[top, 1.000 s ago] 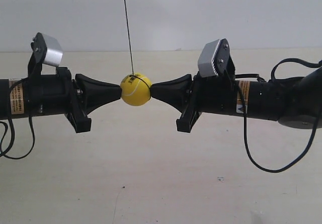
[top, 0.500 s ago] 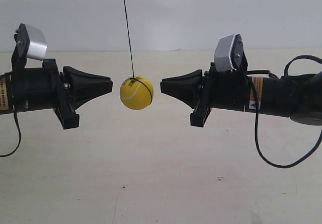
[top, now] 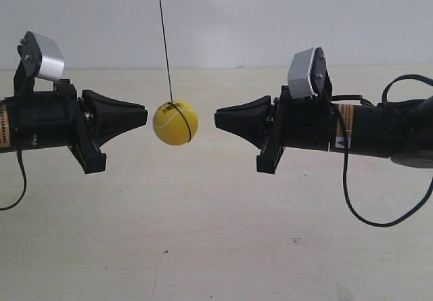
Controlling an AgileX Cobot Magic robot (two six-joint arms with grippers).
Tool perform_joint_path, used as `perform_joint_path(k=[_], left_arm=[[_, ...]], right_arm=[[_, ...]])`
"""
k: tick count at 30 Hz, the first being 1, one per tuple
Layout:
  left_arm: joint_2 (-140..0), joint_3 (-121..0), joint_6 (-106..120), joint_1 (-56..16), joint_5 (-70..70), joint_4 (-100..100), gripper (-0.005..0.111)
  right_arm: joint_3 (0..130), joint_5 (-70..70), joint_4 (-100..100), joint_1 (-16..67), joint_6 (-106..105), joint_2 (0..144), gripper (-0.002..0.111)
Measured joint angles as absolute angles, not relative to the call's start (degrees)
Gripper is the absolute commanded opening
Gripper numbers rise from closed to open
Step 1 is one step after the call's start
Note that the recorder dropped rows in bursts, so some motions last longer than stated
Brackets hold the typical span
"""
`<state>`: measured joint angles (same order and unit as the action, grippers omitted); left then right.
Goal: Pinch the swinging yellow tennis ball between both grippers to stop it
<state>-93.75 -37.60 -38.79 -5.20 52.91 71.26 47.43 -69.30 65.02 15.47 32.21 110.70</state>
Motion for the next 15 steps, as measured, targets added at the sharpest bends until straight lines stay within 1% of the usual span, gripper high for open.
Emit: perform_joint_path(k=[15], left_arm=[[-93.75, -37.60, -40.03, -5.20, 51.00, 71.26, 0.005]], right_arm=[[47.43, -69.08, 65.53, 15.47, 32.21, 110.70, 0.000]])
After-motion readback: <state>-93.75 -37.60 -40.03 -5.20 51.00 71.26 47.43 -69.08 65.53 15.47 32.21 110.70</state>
